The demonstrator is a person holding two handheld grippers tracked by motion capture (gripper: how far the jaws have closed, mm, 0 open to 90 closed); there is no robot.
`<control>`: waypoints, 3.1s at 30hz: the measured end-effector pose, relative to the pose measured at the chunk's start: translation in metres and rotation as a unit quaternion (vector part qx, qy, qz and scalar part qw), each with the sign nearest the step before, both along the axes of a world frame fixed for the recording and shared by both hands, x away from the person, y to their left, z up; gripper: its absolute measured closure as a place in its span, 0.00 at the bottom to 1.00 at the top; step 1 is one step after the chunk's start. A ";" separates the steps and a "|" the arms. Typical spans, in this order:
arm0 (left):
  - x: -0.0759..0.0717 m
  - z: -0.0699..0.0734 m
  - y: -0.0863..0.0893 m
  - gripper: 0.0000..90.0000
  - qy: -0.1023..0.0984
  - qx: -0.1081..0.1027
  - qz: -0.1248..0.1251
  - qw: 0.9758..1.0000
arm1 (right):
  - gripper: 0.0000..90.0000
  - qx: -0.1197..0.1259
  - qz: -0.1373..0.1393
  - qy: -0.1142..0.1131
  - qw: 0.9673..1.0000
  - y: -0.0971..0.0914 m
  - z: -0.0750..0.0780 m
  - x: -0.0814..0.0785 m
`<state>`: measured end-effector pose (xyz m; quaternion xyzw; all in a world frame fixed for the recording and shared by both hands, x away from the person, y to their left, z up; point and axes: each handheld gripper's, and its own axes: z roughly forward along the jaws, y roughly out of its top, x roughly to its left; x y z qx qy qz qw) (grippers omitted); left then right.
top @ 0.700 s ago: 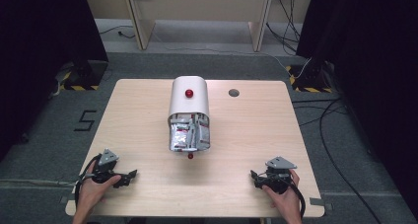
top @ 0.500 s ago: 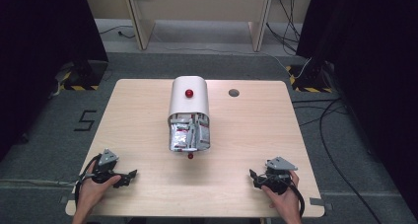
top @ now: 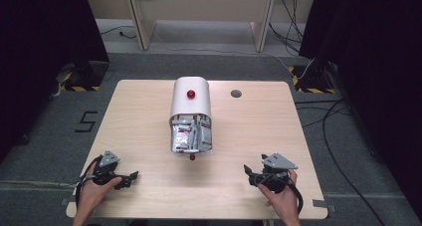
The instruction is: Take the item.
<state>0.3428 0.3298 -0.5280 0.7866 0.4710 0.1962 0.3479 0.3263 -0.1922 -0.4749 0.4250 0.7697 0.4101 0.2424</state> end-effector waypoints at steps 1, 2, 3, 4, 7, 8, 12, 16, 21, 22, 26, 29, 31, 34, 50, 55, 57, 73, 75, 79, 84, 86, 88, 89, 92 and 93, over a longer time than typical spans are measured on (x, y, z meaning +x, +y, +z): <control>0.000 0.000 0.000 0.00 0.000 0.000 0.000 1.000 | 0.28 0.002 0.004 -0.004 1.000 0.003 0.003 0.001; 0.000 0.000 0.000 0.00 0.000 0.000 0.000 1.000 | 0.28 0.005 0.011 -0.010 1.000 0.008 0.009 0.002; 0.000 0.000 0.000 0.00 0.000 0.000 0.000 1.000 | 0.28 0.005 0.011 -0.010 1.000 0.008 0.009 0.002; 0.000 0.000 0.000 0.00 0.000 0.000 0.000 1.000 | 0.28 0.007 0.014 -0.012 1.000 0.010 0.011 0.002; 0.000 0.000 0.000 0.00 0.000 0.000 -0.001 1.000 | 0.28 0.010 0.026 -0.024 0.999 0.021 0.019 0.002; 0.000 0.000 0.000 0.00 0.000 0.000 -0.001 1.000 | 0.29 0.010 0.029 -0.027 0.999 0.024 0.021 0.002; 0.000 0.000 0.000 0.00 0.000 0.000 -0.001 1.000 | 0.29 0.014 0.039 -0.039 0.998 0.035 0.033 0.000; 0.000 0.000 0.000 0.00 0.000 0.000 -0.001 1.000 | 0.30 0.021 0.045 -0.049 0.998 0.042 0.043 -0.002; 0.000 0.000 0.000 0.00 0.000 0.000 -0.001 1.000 | 0.31 0.027 0.055 -0.053 0.997 0.048 0.052 -0.003; 0.000 0.000 0.000 0.00 0.000 0.000 -0.001 1.000 | 0.32 0.027 0.056 -0.056 0.996 0.049 0.053 -0.003; 0.000 0.000 0.000 0.00 0.000 0.000 -0.001 1.000 | 0.32 0.032 0.064 -0.061 0.996 0.055 0.060 -0.004; 0.000 0.000 0.000 0.00 0.000 0.000 -0.001 1.000 | 0.32 0.034 0.077 -0.068 0.994 0.061 0.065 -0.004; 0.000 0.000 0.000 0.00 0.000 0.000 -0.001 1.000 | 0.32 0.035 0.080 -0.071 0.994 0.064 0.068 -0.004; 0.000 0.000 0.000 0.00 0.000 0.000 -0.001 1.000 | 0.32 0.036 0.086 -0.076 0.993 0.070 0.072 -0.003; 0.000 0.000 0.000 0.00 0.000 0.000 -0.001 1.000 | 0.34 0.038 0.115 -0.098 0.988 0.098 0.085 0.005; 0.000 0.000 0.000 0.00 0.000 0.000 -0.001 1.000 | 0.36 0.035 0.127 -0.103 0.986 0.112 0.089 0.010; 0.000 0.000 0.000 0.00 0.000 0.000 -0.001 1.000 | 0.38 0.034 0.129 -0.105 0.985 0.117 0.090 0.012; 0.000 0.000 0.000 0.00 0.000 0.000 -0.001 1.000 | 0.53 0.009 0.113 -0.109 0.988 0.125 0.083 0.022; 0.000 0.000 0.000 0.00 0.000 0.000 -0.001 1.000 | 0.56 0.007 0.109 -0.115 0.987 0.124 0.084 0.022; 0.000 0.000 0.000 0.00 0.000 0.000 -0.001 1.000 | 0.62 0.000 0.109 -0.127 0.986 0.125 0.083 0.024; 0.000 0.000 0.000 0.00 0.000 0.000 -0.001 1.000 | 0.65 -0.007 0.106 -0.131 0.986 0.129 0.078 0.027; 0.000 0.000 0.000 0.00 0.000 0.000 -0.001 1.000 | 0.65 -0.008 0.106 -0.131 0.986 0.131 0.075 0.028; 0.000 0.000 0.000 0.00 0.000 0.000 -0.001 1.000 | 0.67 -0.010 0.106 -0.133 0.985 0.132 0.073 0.028; 0.000 0.000 0.000 0.00 0.000 0.000 -0.001 1.000 | 0.69 -0.013 0.107 -0.137 0.985 0.133 0.073 0.028; 0.000 0.000 0.000 0.00 0.000 0.000 -0.001 1.000 | 0.73 -0.018 0.107 -0.142 0.984 0.134 0.072 0.027; 0.000 0.000 0.000 0.00 0.000 0.000 -0.001 1.000 | 0.73 -0.021 0.108 -0.143 0.984 0.134 0.071 0.027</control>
